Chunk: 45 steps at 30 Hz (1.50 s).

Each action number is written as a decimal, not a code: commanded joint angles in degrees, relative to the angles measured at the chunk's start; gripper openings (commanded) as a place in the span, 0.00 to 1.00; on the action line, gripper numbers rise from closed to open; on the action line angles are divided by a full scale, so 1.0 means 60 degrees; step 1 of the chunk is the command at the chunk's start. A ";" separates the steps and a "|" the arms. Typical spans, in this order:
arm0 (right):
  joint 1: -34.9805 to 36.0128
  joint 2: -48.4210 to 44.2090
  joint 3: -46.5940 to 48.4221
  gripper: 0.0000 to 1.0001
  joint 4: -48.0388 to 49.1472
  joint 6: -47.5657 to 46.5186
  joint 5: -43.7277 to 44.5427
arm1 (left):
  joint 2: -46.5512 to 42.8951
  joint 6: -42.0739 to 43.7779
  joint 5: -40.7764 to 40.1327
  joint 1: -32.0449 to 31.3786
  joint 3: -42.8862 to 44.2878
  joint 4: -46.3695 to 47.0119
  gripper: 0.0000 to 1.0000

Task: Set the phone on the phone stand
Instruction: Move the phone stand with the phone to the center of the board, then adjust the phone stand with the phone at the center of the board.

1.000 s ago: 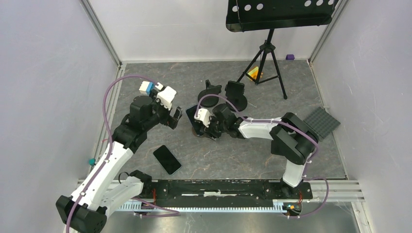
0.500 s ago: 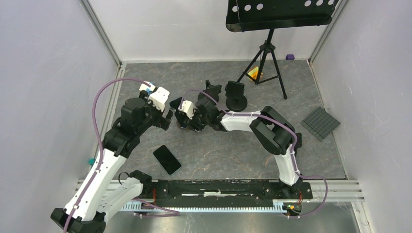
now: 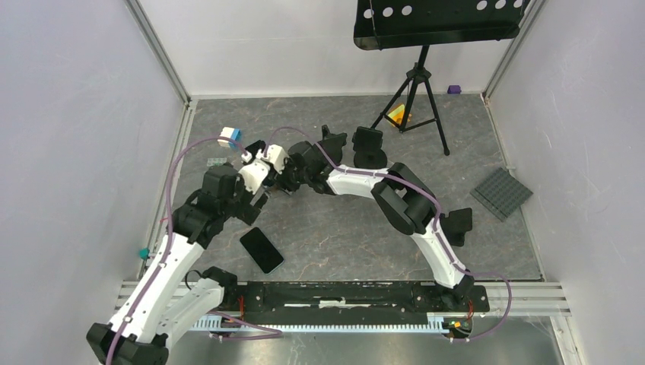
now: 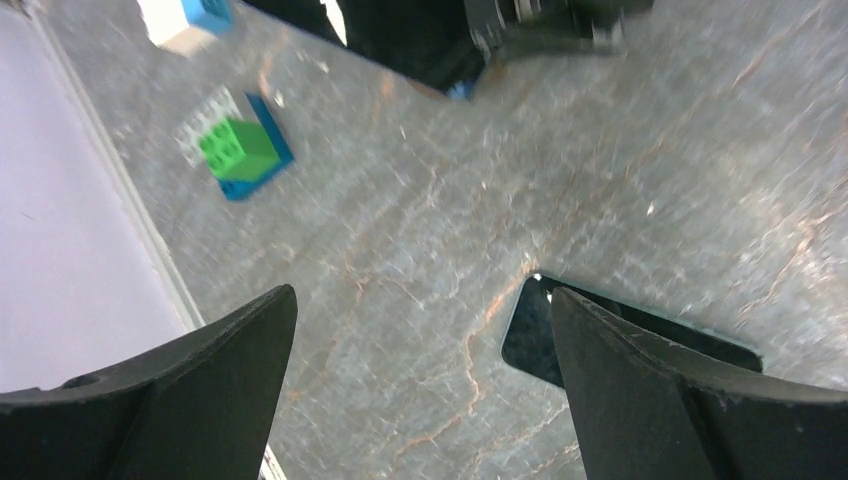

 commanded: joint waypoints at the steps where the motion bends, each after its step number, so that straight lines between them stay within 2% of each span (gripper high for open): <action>1: -0.0019 0.0260 0.0977 0.53 0.0571 0.0111 -0.0003 | 0.0287 0.0620 0.0327 0.0623 -0.0944 0.0746 1.00; 7: -0.0156 0.0274 0.0832 0.53 0.0571 0.0111 -0.0003 | 0.1535 0.0638 0.1464 0.1805 -0.1287 0.2208 1.00; 15: -0.0254 -0.0002 -0.0141 0.53 0.0571 0.0111 -0.0003 | 0.2245 0.0469 0.1938 0.2343 -0.1332 0.3056 1.00; 16: -0.0253 -0.0017 -0.0211 0.53 -0.1319 0.0111 0.1103 | 0.2245 0.0398 0.1909 0.2376 -0.1364 0.3164 1.00; 17: -0.0243 -0.0032 -0.0283 0.53 -0.1662 0.1810 0.1221 | 0.2271 0.0309 0.1897 0.2414 -0.1361 0.3232 1.00; 18: -0.0245 -0.0053 -0.0346 0.67 -0.1650 0.2525 0.1188 | 0.2303 0.0237 0.1878 0.2432 -0.1330 0.3284 1.00; 19: -0.0242 -0.0089 -0.0406 0.64 -0.1651 0.2501 0.1173 | 0.2348 0.0159 0.1874 0.2467 -0.1307 0.3343 1.00; 24: -0.0243 -0.0454 -0.0814 0.67 -0.1571 0.2281 0.1073 | 0.2560 -0.0593 0.1513 0.2939 -0.1143 0.3703 1.00; 29: -0.0196 -0.1031 -0.1342 0.69 -0.1526 0.1819 0.0907 | 0.2562 -0.1579 0.2614 0.4063 -0.0859 0.4008 1.00; 39: 0.0263 -0.1261 -0.1145 0.70 -0.2299 0.0775 0.0764 | 0.3858 -0.3074 0.4243 0.4147 0.0035 0.4847 1.00; 45: 0.0375 -0.1094 -0.0818 0.70 -0.2754 0.0499 0.0786 | 0.5278 -0.4037 0.3793 0.4153 0.0982 0.5062 1.00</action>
